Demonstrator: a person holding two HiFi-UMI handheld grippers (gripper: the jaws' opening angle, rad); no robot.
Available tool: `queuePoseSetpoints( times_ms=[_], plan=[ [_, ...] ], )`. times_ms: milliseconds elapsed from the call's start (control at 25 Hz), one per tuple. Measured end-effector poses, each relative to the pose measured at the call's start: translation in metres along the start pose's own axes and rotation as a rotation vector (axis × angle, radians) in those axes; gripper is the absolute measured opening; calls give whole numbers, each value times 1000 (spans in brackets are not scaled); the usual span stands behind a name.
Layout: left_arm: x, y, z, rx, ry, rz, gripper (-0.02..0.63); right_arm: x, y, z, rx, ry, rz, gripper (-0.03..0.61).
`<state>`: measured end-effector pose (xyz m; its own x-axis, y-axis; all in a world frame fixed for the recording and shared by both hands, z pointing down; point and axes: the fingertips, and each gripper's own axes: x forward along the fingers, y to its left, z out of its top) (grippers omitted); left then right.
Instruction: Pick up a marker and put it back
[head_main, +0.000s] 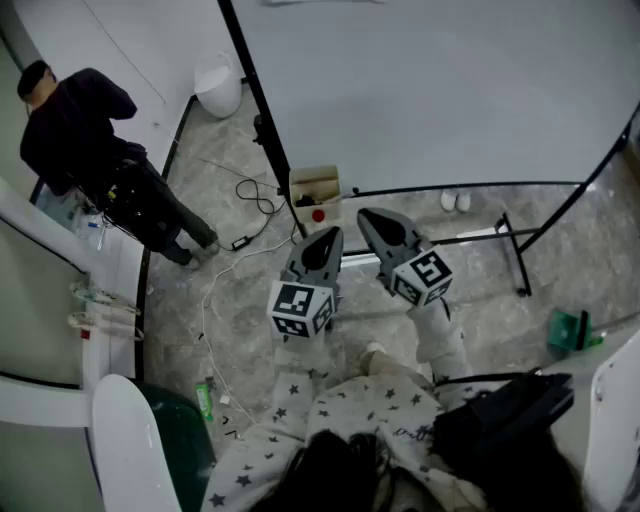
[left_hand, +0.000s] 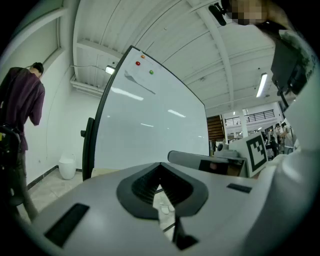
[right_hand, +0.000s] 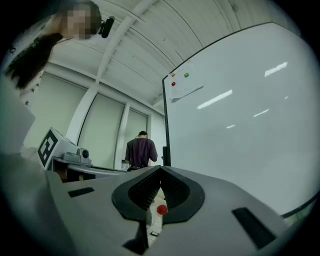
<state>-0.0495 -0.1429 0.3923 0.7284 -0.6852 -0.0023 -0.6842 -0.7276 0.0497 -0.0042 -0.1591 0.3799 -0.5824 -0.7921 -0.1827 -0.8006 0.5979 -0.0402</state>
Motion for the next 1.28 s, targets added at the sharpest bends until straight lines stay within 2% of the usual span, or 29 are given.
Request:
queuePoseSetpoints(
  times_ms=[160,400,440,480,600,920,1040,1280],
  plan=[
    [19,16,-4,-17,-1,36,0,17,-13,-11,-1,8,45,6],
    [41,31,-14,-34,22,63,0,31,-39,-48,91,98,91,8],
    [43,34,-16,-37,25,70,0,32,-43,-54,104,100,88,46],
    [44,36,-18,-40,27,79,0,32,-47,-60,121,102,85,127],
    [48,45,-27,-49,33,102,0,37,-56,-77,168,108,75,183],
    [48,73,-61,-65,64,170,0,73,-66,-98,296,17,97,190],
    [45,78,-66,-61,68,185,0,80,-68,-99,329,-32,72,190],
    [32,86,-62,-55,70,221,0,89,-68,-89,309,-79,36,190]
  ],
)
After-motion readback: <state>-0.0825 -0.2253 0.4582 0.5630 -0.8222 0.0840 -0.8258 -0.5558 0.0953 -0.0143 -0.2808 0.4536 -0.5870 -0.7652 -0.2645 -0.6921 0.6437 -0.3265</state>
